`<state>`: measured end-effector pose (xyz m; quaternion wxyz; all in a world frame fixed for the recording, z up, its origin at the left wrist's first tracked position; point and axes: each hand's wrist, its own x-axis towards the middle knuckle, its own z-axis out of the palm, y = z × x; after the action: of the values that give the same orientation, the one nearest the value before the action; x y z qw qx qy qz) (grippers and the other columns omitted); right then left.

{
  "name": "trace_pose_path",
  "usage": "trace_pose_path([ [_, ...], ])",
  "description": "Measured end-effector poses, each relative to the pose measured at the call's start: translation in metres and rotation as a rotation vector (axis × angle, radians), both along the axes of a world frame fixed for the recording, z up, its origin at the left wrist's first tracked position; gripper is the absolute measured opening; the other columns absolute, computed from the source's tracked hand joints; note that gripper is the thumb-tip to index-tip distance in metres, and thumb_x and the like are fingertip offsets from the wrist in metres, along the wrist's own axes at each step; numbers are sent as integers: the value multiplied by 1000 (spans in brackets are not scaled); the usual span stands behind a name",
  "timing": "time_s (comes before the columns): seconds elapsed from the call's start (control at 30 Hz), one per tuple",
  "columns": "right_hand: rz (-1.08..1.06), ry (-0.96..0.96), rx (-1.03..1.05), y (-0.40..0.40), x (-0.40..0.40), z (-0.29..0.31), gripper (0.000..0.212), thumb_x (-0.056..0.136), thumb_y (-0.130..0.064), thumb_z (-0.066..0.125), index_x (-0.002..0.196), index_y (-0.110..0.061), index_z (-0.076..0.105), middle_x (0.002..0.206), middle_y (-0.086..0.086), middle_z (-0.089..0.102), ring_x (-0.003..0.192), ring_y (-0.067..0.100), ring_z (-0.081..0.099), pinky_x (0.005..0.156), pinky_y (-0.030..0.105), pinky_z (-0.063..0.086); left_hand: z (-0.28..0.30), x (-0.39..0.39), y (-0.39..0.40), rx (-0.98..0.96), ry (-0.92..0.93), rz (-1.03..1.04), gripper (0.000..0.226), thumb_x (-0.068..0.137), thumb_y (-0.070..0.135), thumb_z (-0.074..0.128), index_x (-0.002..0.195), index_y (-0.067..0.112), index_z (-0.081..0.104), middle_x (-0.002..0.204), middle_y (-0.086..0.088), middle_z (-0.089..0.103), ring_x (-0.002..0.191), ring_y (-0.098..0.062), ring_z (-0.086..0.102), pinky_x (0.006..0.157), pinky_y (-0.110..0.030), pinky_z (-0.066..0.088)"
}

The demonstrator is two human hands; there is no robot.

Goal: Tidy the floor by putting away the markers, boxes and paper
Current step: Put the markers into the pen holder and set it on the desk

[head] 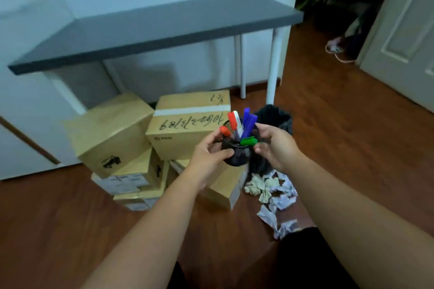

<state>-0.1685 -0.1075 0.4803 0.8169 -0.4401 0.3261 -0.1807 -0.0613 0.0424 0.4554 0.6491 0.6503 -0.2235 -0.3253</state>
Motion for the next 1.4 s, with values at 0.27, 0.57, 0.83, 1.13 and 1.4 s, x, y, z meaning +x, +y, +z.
trace_pose_path([
  [0.27,145,-227,-157,79,24,94,38,87,5,46,120,-5,63,81,10,64,53,13,51,46,20,44,111,9,79,-192,-202,87,72,72,1,79,134,30,56,124,9,68,119,-9,61,100,-28,47],
  [0.57,382,-273,-601,151,30,166,33,90,-18,64,107,-46,61,114,-12,67,106,14,61,87,33,44,181,11,163,-259,-179,248,54,86,9,72,137,14,56,132,-6,63,111,-11,65,74,-23,58],
  [0.83,393,-422,-657,184,80,190,37,91,-17,64,125,-30,62,114,-9,67,110,13,61,74,20,46,219,44,205,-261,-212,320,50,87,14,72,135,21,58,120,5,69,101,-10,70,68,-23,58],
  [1.13,460,-416,-676,201,201,181,40,93,-17,62,131,-29,59,119,-8,66,110,10,61,76,21,48,212,144,228,-212,-251,381,43,90,15,69,131,24,60,119,4,70,102,-4,68,68,-18,56],
  [1.4,544,-390,-769,232,340,180,39,94,-13,61,131,-26,60,117,-5,68,105,9,63,75,18,47,200,267,260,-184,-247,451,43,94,18,64,135,27,57,127,2,65,117,-11,60,89,-27,49],
])
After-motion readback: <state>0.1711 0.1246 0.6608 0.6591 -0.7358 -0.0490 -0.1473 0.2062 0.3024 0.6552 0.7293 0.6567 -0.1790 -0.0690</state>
